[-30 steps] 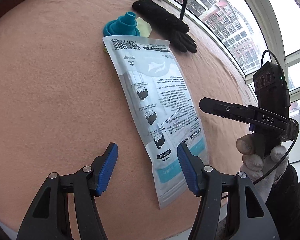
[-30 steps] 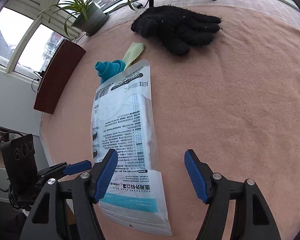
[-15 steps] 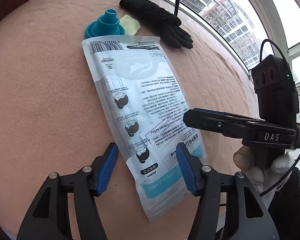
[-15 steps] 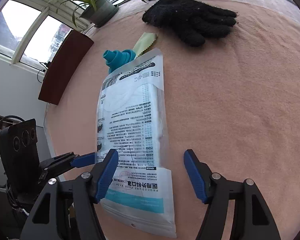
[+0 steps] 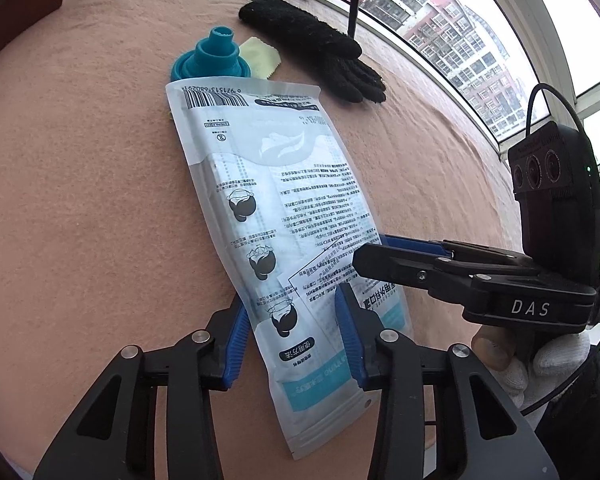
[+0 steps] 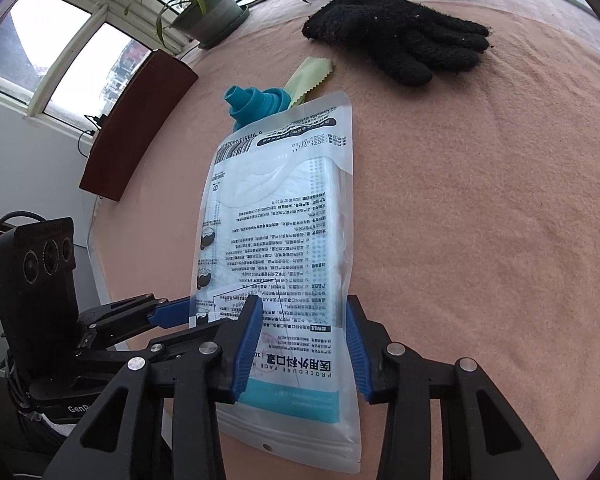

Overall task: Organize soft objects
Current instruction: 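Close the left tool on the mask bag end while the right tool grips beside it, then lift the mask bag with both tools and carry it over the box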

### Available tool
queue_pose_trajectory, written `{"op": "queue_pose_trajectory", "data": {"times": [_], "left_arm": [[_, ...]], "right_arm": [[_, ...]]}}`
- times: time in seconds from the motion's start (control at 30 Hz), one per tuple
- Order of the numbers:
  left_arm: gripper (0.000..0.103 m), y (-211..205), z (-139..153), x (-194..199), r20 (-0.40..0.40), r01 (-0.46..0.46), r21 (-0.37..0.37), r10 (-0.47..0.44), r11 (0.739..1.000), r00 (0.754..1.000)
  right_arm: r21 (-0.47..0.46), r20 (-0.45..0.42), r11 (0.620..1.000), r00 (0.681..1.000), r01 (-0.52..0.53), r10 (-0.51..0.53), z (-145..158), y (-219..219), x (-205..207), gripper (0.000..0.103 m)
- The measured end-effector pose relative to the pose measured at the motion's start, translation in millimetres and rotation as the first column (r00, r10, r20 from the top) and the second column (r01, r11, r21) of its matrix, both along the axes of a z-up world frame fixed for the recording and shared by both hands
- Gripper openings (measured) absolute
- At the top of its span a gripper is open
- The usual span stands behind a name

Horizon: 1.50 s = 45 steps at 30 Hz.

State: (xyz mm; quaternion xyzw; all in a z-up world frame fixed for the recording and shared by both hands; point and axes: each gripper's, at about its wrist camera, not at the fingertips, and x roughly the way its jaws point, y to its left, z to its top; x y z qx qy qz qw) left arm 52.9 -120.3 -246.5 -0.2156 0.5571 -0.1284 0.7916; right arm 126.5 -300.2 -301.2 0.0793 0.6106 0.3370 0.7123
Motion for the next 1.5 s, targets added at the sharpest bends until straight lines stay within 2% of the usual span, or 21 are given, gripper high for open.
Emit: {"op": "queue_pose_trajectory", "data": {"times": [0.27,0.5,0.67,1.1,1.5], "left_arm": [[0.038,7.2,28.5,-13.3,0.073,0.004,0.034,-0.006,0.999,0.997],[0.038,18.9,51.4,-16.0,0.127,0.015,0.031,-0.019,0.999,0.992],[0.038,46.0,69.0,-17.5,0.163,0.016,0.023,-0.020,1.000,0.986],[0.038,161.4,104.2,-11.5,0.233,-0.016,0.034,0.008,0.999,0.972],[0.038,282.3,122.7,19.5,0.266,-0.041,0.080,0.019,0.996,0.964]], "right_arm": [[0.020,0.050,0.999,0.998,0.025,-0.026,24.1,2.5,-16.1,0.033],[0.034,0.099,0.998,0.994,0.048,-0.051,53.2,14.6,-28.0,0.033],[0.050,0.126,0.997,0.990,0.060,-0.066,77.3,36.5,-27.8,0.033],[0.079,0.187,0.997,0.982,0.022,-0.036,126.6,161.0,-14.5,0.033],[0.132,0.213,0.991,0.977,-0.009,-0.019,150.0,284.7,12.7,0.033]]}}
